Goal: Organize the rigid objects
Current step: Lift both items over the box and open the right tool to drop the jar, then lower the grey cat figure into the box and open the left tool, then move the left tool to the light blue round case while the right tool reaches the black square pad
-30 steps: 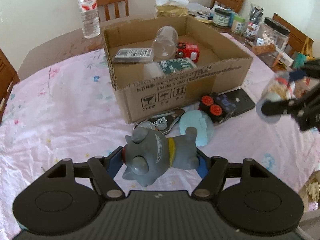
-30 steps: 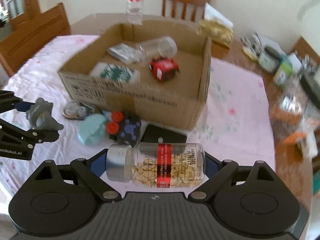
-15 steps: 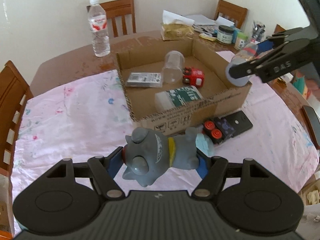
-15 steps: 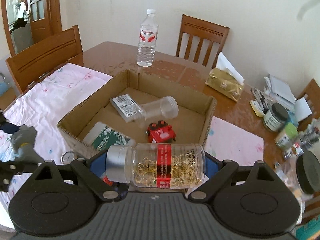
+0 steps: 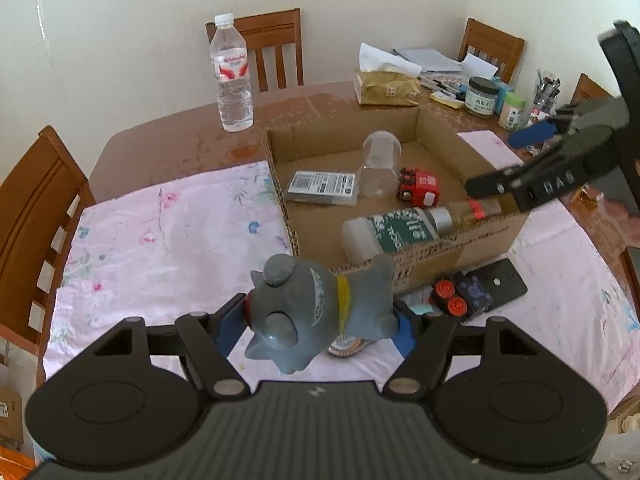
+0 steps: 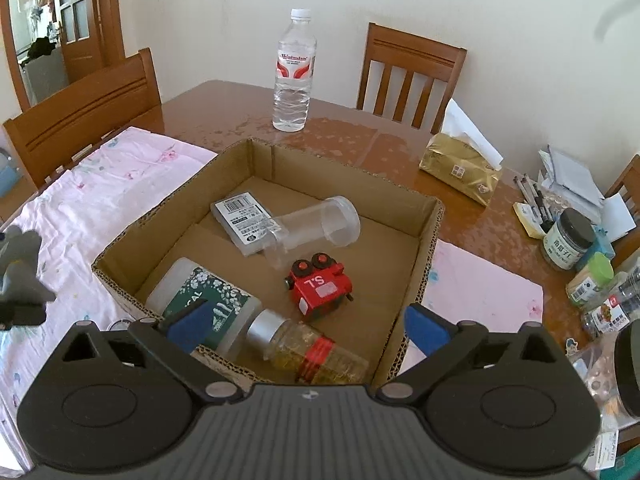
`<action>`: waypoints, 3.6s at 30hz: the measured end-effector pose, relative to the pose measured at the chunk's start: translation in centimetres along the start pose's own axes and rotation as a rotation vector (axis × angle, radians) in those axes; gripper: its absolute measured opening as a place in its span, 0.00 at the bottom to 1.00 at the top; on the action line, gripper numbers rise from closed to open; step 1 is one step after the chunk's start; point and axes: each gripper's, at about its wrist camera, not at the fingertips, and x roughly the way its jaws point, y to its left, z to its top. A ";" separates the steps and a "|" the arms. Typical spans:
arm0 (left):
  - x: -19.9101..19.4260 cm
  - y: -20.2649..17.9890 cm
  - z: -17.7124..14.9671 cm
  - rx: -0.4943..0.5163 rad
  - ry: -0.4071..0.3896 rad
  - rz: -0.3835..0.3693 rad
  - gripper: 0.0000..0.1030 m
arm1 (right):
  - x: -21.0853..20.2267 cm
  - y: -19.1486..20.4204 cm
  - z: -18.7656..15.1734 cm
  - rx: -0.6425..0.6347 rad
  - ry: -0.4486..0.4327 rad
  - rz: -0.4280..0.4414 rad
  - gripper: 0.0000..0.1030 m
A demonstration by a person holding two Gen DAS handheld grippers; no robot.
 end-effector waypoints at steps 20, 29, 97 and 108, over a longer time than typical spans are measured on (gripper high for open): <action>7.1 -1.0 9.7 0.107 0.013 -0.051 0.70 | -4.2 0.6 -2.9 0.170 0.017 -0.054 1.00; 14.3 -0.7 14.0 0.138 0.046 -0.019 0.70 | -4.7 0.1 -4.4 0.251 0.037 -0.090 1.00; 8.3 -4.7 -4.3 -0.029 0.103 -0.044 0.98 | 1.7 -1.6 -11.3 0.403 0.188 -0.180 1.00; 8.4 -5.1 -5.3 -0.037 0.131 -0.042 0.98 | 5.3 -0.8 -9.7 0.365 0.196 -0.109 1.00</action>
